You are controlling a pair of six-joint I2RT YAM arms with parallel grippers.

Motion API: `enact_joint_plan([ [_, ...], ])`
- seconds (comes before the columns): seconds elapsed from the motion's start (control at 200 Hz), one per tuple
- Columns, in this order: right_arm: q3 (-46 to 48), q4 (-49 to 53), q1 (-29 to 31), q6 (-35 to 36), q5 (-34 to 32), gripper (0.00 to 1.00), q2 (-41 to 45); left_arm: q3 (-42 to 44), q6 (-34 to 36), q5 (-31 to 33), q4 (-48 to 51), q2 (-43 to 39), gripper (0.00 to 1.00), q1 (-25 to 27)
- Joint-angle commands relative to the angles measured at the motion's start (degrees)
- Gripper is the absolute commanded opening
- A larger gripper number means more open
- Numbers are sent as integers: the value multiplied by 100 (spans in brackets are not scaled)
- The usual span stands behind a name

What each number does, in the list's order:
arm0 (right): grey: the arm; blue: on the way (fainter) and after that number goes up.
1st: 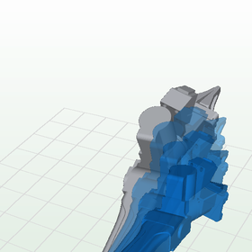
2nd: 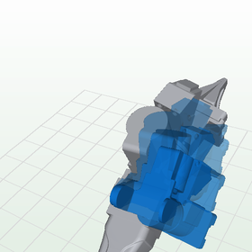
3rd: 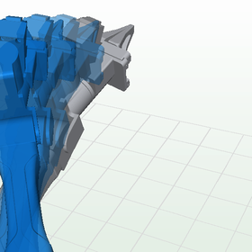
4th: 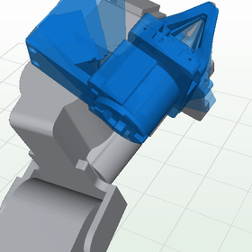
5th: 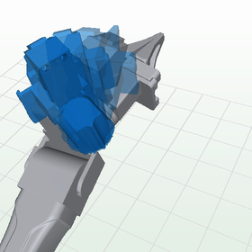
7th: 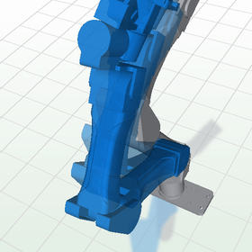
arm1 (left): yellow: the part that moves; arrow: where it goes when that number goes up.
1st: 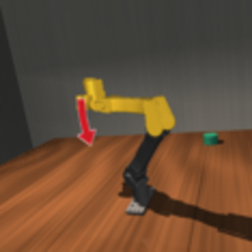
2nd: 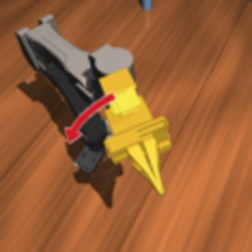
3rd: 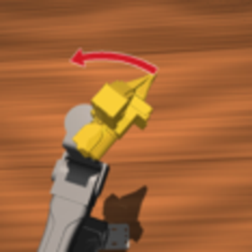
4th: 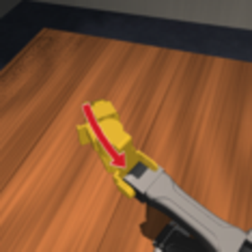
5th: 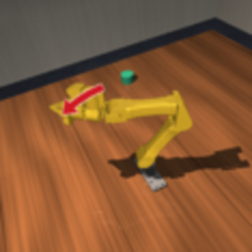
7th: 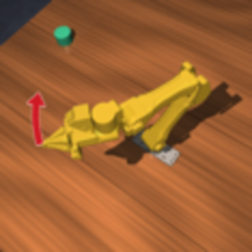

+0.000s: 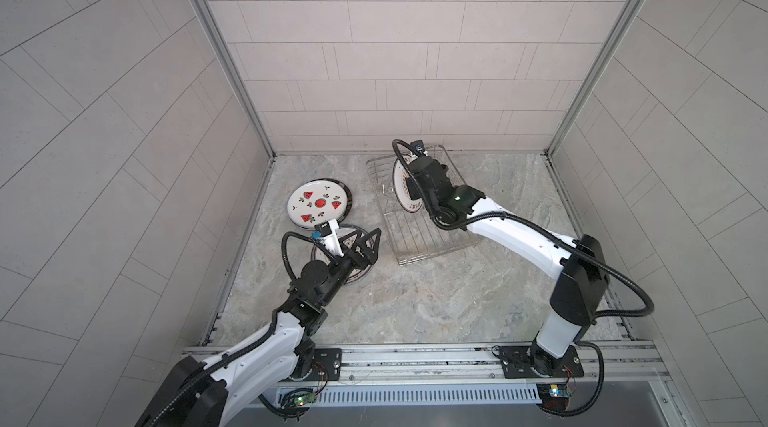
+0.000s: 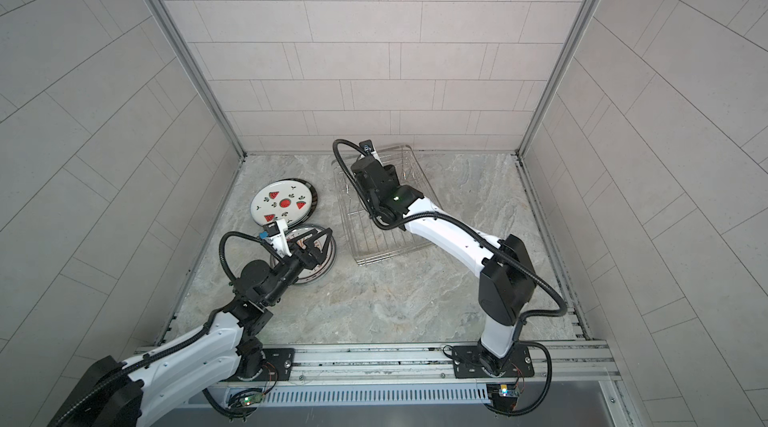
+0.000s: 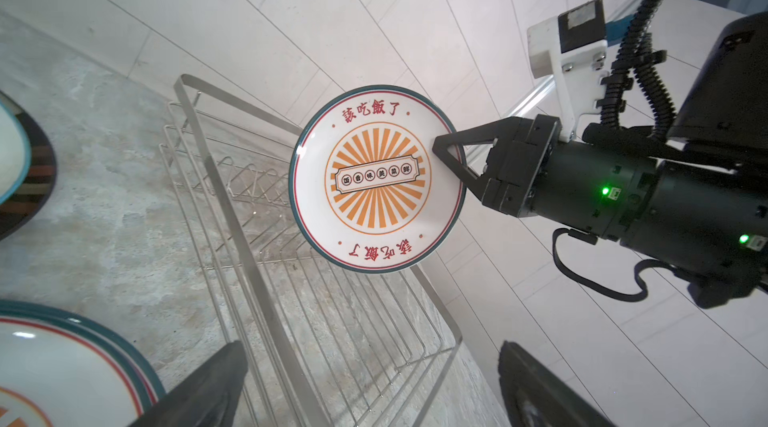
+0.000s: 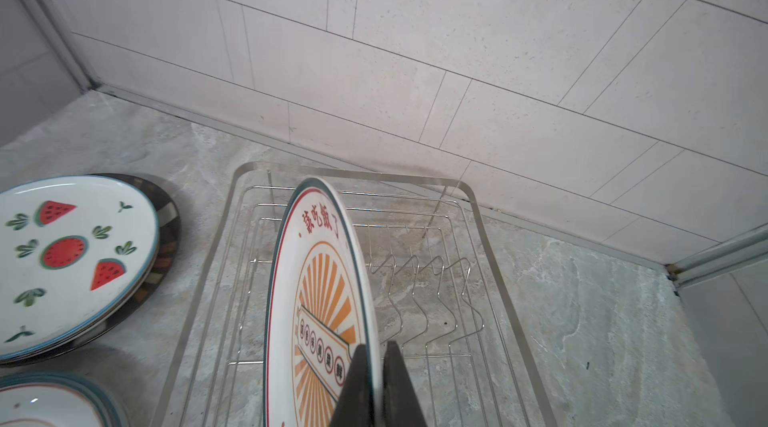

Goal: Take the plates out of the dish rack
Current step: 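Lift the last sunburst plate from the rack toward the left gripper, then grasp the sunburst plate's rim with the left gripper while the right gripper holds it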

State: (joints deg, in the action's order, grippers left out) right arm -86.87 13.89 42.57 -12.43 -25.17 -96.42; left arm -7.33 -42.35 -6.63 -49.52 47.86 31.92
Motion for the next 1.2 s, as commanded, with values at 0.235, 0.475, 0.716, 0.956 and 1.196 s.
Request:
enact_joint_plan([
  [0.235, 1992, -1328, -910, -841, 3091, 6, 2176, -59, 377, -1062, -568, 85, 100, 17],
  [0.475, 3128, -2017, -1248, -1258, 4630, 7, 3306, -122, 109, -1431, -1479, 624, 96, 97],
  [0.716, 3608, -2436, -1260, -1456, 5698, 7, 3892, -277, -188, -1376, -1525, 764, 92, 225],
  [0.956, 3680, -2425, -1260, -1358, 5851, 7, 3882, -421, -383, -1275, -1331, 788, 57, 283],
  [1.196, 3721, -2565, -1251, -1344, 5892, 6, 3816, -567, -607, -1440, -1192, 837, 30, 318],
])
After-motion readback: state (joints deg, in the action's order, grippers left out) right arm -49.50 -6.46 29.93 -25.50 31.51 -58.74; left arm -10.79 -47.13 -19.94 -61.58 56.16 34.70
